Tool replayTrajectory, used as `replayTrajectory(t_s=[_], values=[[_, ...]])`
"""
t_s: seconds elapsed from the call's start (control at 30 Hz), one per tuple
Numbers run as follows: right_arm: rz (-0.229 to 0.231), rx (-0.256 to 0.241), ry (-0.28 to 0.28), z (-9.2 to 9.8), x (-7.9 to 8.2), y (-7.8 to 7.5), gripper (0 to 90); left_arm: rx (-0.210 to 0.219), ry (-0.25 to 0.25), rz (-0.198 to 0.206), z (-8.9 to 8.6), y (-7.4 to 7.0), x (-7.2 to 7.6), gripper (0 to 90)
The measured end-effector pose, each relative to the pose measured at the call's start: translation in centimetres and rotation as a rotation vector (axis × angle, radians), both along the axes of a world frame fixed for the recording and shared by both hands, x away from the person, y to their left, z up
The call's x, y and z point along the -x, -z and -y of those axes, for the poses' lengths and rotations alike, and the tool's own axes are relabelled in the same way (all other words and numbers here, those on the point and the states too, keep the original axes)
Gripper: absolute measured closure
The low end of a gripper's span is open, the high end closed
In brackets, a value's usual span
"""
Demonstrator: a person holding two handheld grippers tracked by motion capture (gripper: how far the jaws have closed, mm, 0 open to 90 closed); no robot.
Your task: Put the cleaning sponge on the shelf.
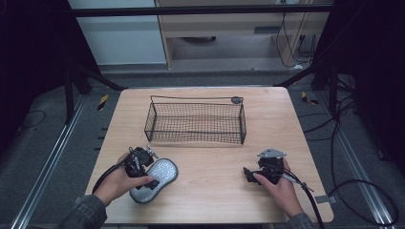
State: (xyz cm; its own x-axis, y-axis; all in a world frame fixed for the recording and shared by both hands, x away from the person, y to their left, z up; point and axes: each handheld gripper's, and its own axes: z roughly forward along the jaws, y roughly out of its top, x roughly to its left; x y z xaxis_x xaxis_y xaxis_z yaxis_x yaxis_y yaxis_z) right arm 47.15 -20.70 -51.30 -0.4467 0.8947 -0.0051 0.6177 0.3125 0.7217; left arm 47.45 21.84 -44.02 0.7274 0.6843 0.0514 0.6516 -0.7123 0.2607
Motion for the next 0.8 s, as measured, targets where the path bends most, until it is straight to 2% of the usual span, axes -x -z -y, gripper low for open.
replayTrajectory(t_s=[0.13, 0.43, 0.6, 0.8], values=[[-0.002, 0.0, 0.002, 0.0, 0.0, 0.0, 0.4, 0.012, -0.019, -0.01, 0.3, 0.1, -0.2, 4.2], [-0.006, 0.001, 0.002, 0.0, 0.0, 0.0, 0.4, -0.006, -0.013, -0.033, 0.9, 0.7, -0.3, 4.3], [-0.007, 0.0, -0.001, 0.0, 0.0, -0.1, 0.4, -0.017, -0.031, -0.036, 0.8, 1.3, -0.5, 4.2], [-0.011, 0.002, -0.006, -0.1, 0.0, -0.1, 0.4, -0.003, -0.028, -0.048, 0.9, 1.6, -0.5, 4.1]])
